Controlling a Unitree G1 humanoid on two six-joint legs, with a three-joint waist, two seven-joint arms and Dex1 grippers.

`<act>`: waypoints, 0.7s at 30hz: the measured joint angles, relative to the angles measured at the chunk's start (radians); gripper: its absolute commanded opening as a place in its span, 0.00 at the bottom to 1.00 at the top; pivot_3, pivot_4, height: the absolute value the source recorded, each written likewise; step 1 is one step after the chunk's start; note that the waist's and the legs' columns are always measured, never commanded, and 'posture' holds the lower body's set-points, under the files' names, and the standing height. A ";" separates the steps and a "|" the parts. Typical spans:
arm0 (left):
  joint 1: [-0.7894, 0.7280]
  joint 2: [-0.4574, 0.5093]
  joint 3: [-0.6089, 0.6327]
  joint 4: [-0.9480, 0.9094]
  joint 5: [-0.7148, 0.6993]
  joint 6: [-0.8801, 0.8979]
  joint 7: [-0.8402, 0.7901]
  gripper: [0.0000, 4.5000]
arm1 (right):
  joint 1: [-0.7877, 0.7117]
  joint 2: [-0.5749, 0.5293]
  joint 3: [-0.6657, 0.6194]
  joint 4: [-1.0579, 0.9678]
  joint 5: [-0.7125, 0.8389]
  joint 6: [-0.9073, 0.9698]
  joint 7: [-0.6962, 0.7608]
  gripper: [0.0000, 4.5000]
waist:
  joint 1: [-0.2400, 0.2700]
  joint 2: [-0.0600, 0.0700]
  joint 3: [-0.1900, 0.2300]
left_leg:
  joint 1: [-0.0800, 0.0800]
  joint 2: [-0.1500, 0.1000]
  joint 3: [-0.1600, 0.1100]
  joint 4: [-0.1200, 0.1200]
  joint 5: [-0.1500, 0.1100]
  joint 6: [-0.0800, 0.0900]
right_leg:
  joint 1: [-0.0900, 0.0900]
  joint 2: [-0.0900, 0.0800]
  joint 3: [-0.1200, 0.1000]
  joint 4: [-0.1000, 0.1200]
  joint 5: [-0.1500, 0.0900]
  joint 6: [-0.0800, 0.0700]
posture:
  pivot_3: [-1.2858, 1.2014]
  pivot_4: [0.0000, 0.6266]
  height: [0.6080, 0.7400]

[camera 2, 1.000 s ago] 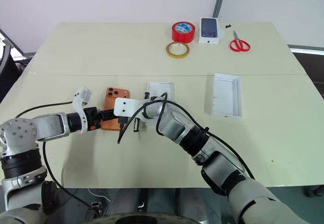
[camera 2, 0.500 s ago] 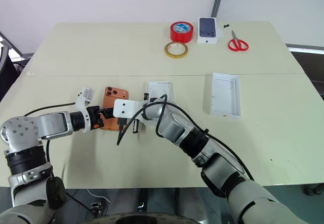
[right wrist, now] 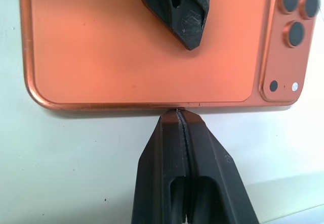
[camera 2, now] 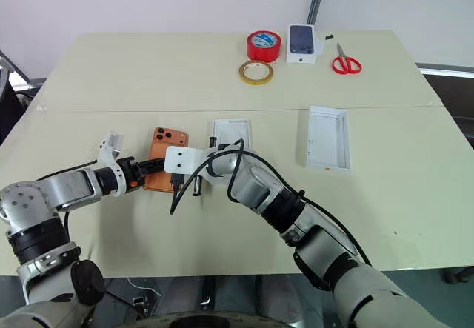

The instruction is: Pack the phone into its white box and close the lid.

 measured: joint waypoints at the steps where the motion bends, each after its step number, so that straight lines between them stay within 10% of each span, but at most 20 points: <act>1: 0.001 0.000 0.005 0.004 -0.004 0.000 0.007 0.36 | 0.001 0.000 0.000 -0.001 0.000 0.000 0.000 0.00 | 0.000 0.000 0.000 | 0.000 0.000 0.000 0.000 0.000 0.000 | 0.000 0.000 0.000 0.000 0.000 0.000 | 0.52 0.24 1.00; 7: 0.015 0.001 0.031 0.017 -0.035 0.000 0.020 0.36 | 0.002 -0.002 0.000 -0.006 -0.001 0.002 0.002 0.00 | -0.001 0.000 0.000 | 0.000 0.000 0.000 -0.001 0.000 0.000 | 0.000 0.000 0.000 0.000 0.000 0.000 | 0.52 0.24 1.00; 12: 0.013 0.004 0.046 0.031 -0.105 0.000 0.015 0.02 | 0.010 -0.017 -0.001 -0.044 -0.004 0.028 0.015 0.00 | 0.000 -0.001 0.000 | 0.000 0.000 0.000 0.000 0.000 0.000 | 0.000 0.000 0.000 0.000 0.000 0.000 | 0.52 0.24 1.00; 21: 0.020 0.007 0.073 0.084 -0.254 -0.027 0.129 0.02 | 0.024 -0.082 -0.108 -0.296 0.038 0.152 0.050 0.00 | 0.003 -0.004 0.002 | -0.003 0.000 0.000 -0.001 0.000 -0.001 | -0.003 0.000 0.000 0.000 0.000 0.000 | 0.52 0.24 1.00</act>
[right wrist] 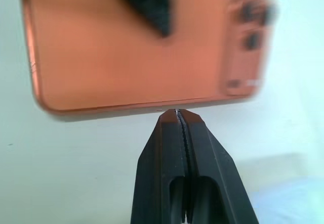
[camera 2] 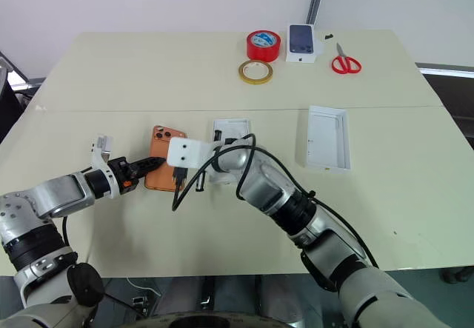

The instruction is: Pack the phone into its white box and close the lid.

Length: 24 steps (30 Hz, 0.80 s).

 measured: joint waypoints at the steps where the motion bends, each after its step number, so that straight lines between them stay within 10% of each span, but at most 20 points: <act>1: 0.000 0.000 -0.002 0.006 -0.028 -0.020 0.032 0.02 | 0.001 -0.011 -0.020 -0.041 0.011 0.017 0.007 0.00 | 0.001 -0.001 0.000 | 0.000 0.000 0.000 0.000 0.000 0.000 | 0.000 0.000 0.000 0.000 0.000 0.000 | 0.52 0.24 1.00; 11: -0.036 -0.073 -0.306 -0.091 -0.371 -0.330 0.303 0.02 | 0.170 -0.262 -0.287 -0.310 0.172 0.119 0.084 0.00 | 0.013 -0.002 0.001 | -0.009 -0.001 -0.002 0.004 0.000 0.001 | -0.004 -0.001 -0.001 -0.002 0.000 0.000 | 0.52 0.24 1.00; 24: -0.028 -0.188 -0.620 -0.112 -0.300 -0.540 0.365 0.02 | 0.352 -0.450 -0.390 -0.383 0.288 0.103 0.073 0.00 | 0.007 -0.002 0.002 | -0.008 0.001 -0.001 0.005 0.002 0.002 | -0.003 0.002 0.000 -0.002 0.000 0.000 | 0.52 0.24 1.00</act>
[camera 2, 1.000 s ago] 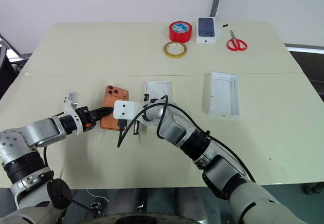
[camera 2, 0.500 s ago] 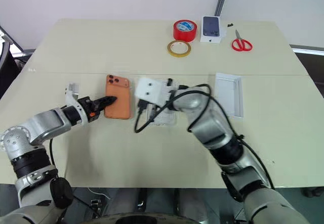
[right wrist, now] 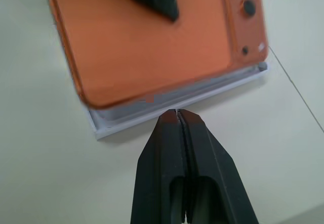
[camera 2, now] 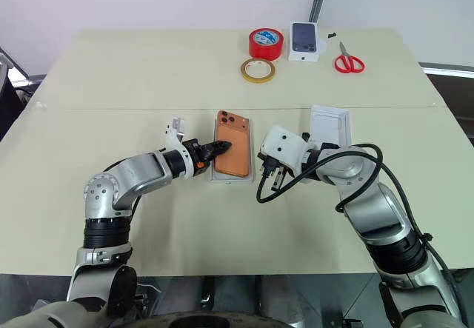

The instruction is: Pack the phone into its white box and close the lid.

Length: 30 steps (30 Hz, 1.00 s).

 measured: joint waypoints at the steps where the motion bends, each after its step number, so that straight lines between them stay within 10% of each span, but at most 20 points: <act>1: 0.004 0.001 -0.002 0.001 0.007 -0.006 -0.002 0.02 | 0.002 -0.006 -0.004 0.000 0.004 -0.001 -0.001 0.00 | 0.001 0.000 0.000 | 0.000 0.000 0.000 0.000 0.000 0.000 | 0.000 0.000 0.000 0.000 0.000 0.000 | 0.52 0.24 1.00; 19: -0.018 -0.033 -0.027 0.052 0.152 -0.043 -0.132 0.02 | 0.031 -0.096 -0.049 0.001 0.099 -0.054 -0.015 0.00 | 0.004 0.000 0.000 | 0.000 -0.001 0.000 0.001 0.000 0.000 | 0.001 0.000 0.000 0.000 0.000 0.000 | 0.52 0.24 1.00; 28: -0.036 -0.029 -0.026 0.045 0.144 -0.019 -0.149 0.94 | 0.031 -0.105 -0.048 0.001 0.106 -0.057 -0.033 0.00 | 0.004 0.000 0.000 | 0.000 -0.001 0.000 0.001 0.000 0.000 | 0.001 0.000 0.000 0.000 0.000 0.000 | 0.52 0.24 1.00; 30: -0.039 -0.007 -0.024 0.031 0.118 -0.008 -0.143 0.94 | 0.031 -0.105 -0.045 0.001 0.107 -0.058 -0.036 0.00 | 0.001 0.000 0.000 | 0.000 0.000 0.000 0.001 0.000 0.000 | 0.001 0.000 0.000 0.000 0.000 0.000 | 0.52 0.24 1.00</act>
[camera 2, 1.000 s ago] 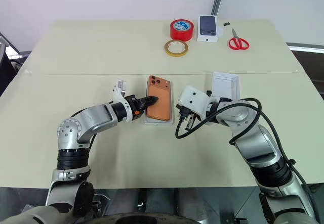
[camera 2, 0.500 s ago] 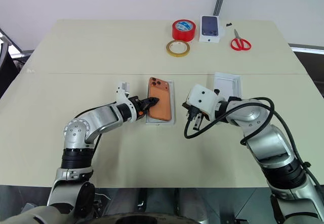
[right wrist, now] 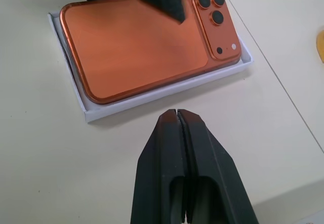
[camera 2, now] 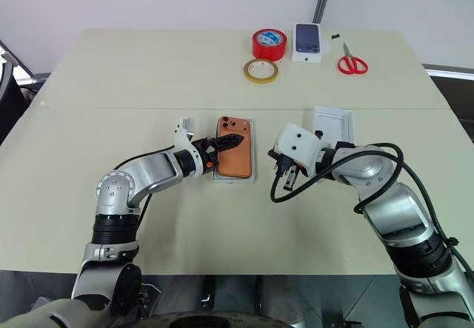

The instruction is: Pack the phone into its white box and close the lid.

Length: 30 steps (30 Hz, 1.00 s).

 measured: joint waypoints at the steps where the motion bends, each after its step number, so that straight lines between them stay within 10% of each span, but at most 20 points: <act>1: 0.000 0.019 0.001 -0.005 -0.014 0.008 0.007 0.94 | 0.000 -0.001 0.000 0.000 0.000 0.000 -0.001 0.00 | -0.003 0.000 0.000 | 0.000 0.000 0.000 0.000 0.000 0.000 | 0.000 0.000 0.000 0.000 0.000 0.000 | 0.52 0.24 1.00; 13: -0.030 0.336 0.013 -0.084 -0.125 0.078 -0.029 0.94 | -0.004 -0.004 0.004 0.024 -0.002 -0.016 -0.023 0.00 | 0.000 0.000 0.000 | 0.000 0.000 0.000 0.000 0.000 0.000 | 0.000 0.000 0.000 0.000 0.000 0.000 | 0.52 0.24 1.00; 16: -0.032 0.411 -0.025 -0.096 0.005 0.078 -0.121 0.76 | -0.024 -0.003 0.018 0.048 -0.011 -0.001 -0.037 0.00 | -0.001 0.000 0.000 | 0.001 0.000 0.000 -0.001 0.000 -0.001 | 0.000 0.001 0.000 0.000 0.000 0.000 | 0.52 0.24 1.00; 23: -0.095 0.480 -0.293 -0.093 0.533 0.006 -0.412 0.02 | -0.123 0.039 0.109 0.157 -0.079 0.090 -0.117 0.00 | 0.003 0.001 0.001 | 0.000 -0.001 0.000 -0.002 0.001 -0.001 | -0.001 0.000 0.000 -0.001 0.000 0.000 | 0.52 0.24 1.00; 30: -0.165 0.378 -0.418 -0.014 0.816 -0.039 -0.581 0.02 | -0.168 0.117 0.211 0.222 -0.140 0.109 -0.172 0.00 | -0.003 0.001 0.001 | -0.001 0.000 0.000 -0.002 0.001 -0.001 | -0.002 0.001 0.000 0.000 0.000 0.000 | 0.52 0.24 1.00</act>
